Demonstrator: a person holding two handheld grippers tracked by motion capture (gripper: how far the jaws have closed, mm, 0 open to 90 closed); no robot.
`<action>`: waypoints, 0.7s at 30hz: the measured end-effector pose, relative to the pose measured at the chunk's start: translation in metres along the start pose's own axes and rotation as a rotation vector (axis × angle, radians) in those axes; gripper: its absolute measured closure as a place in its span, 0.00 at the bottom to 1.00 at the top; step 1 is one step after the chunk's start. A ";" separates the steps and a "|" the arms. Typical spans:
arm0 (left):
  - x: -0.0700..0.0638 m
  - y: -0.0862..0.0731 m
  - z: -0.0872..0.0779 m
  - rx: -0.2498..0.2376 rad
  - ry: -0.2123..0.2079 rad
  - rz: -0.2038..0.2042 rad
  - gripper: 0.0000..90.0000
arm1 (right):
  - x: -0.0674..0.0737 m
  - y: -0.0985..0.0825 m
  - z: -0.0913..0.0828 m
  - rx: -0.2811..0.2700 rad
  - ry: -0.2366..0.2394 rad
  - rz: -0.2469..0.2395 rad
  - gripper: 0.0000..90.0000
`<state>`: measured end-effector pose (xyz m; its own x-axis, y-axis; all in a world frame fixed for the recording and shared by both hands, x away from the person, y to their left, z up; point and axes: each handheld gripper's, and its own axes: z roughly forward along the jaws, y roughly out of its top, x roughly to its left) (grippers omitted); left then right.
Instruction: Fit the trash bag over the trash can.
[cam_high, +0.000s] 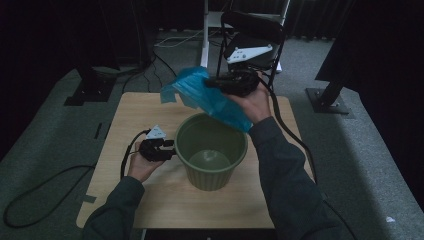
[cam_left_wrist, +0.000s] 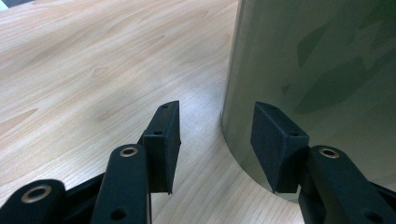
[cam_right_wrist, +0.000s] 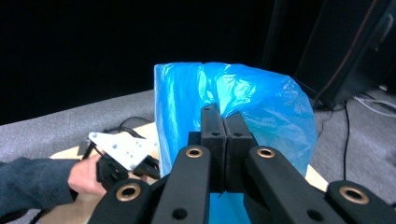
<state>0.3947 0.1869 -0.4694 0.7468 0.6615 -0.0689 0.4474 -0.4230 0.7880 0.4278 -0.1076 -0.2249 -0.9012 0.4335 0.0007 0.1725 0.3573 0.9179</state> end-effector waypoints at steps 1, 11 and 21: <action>0.000 0.000 -0.001 -0.002 0.001 0.000 0.58 | 0.003 0.003 0.001 -0.004 0.006 -0.005 0.99; 0.004 -0.001 -0.005 -0.020 0.009 -0.015 0.58 | 0.024 0.022 0.012 -0.026 0.041 -0.041 0.99; 0.005 -0.001 -0.008 -0.030 0.018 -0.017 0.58 | 0.026 0.004 0.031 0.031 0.038 -0.048 0.99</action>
<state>0.3940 0.1961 -0.4657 0.7298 0.6798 -0.0718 0.4452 -0.3930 0.8045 0.4174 -0.0694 -0.2340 -0.9230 0.3839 -0.0276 0.1405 0.4029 0.9044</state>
